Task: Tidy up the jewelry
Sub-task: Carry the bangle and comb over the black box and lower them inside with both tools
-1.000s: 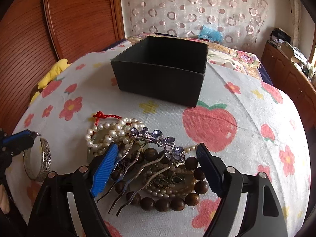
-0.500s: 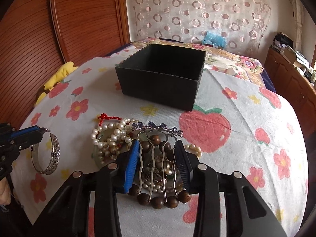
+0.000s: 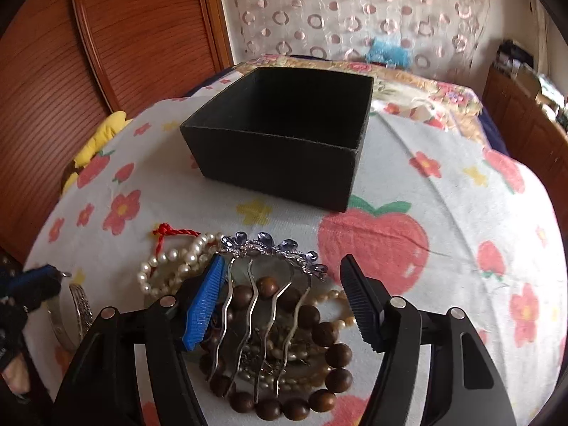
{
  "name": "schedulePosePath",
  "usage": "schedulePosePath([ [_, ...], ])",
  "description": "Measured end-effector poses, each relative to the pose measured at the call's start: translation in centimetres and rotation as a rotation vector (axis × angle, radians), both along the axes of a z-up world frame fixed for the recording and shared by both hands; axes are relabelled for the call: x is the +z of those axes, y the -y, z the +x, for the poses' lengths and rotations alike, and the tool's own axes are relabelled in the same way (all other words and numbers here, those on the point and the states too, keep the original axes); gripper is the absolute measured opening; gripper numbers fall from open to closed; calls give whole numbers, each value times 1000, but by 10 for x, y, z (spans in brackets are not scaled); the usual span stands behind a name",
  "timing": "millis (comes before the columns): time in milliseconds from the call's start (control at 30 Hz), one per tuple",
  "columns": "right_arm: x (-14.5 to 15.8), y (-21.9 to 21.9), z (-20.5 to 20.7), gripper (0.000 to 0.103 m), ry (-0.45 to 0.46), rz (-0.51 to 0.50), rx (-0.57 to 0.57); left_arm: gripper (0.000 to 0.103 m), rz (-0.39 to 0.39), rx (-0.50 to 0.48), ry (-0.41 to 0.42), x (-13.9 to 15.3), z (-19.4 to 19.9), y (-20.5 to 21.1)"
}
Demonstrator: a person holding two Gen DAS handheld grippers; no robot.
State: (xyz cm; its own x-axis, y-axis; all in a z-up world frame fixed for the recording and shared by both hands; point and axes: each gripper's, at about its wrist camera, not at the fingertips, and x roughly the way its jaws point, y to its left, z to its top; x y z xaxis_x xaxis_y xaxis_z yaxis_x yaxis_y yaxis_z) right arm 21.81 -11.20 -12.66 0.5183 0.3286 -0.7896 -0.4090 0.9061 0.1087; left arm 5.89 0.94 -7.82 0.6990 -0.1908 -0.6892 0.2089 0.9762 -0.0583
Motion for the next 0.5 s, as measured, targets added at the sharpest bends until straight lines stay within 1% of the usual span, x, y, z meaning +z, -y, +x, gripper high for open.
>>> schedulePosePath([
  [67, 0, 2, 0, 64, -17, 21, 5, 4, 1, 0, -1, 0, 0, 0],
  [100, 0, 2, -1, 59, -18, 28, 9, 4, 1, 0, 0, 0, 0, 1],
  [200, 1, 5, -5, 58, -27, 41, 13, 4, -1, 0, 0, 0, 1, 1],
  [333, 4, 5, -10, 58, -15, 55, 23, 4, 1, -2, 3, 0, 0, -1],
  [400, 8, 7, -14, 58, 8, 61, 19, 4, 4, -4, 5, 1, 0, -1],
  [500, 17, 10, -21, 58, 58, 44, 16, 4, 4, -2, 9, 3, 2, -2],
])
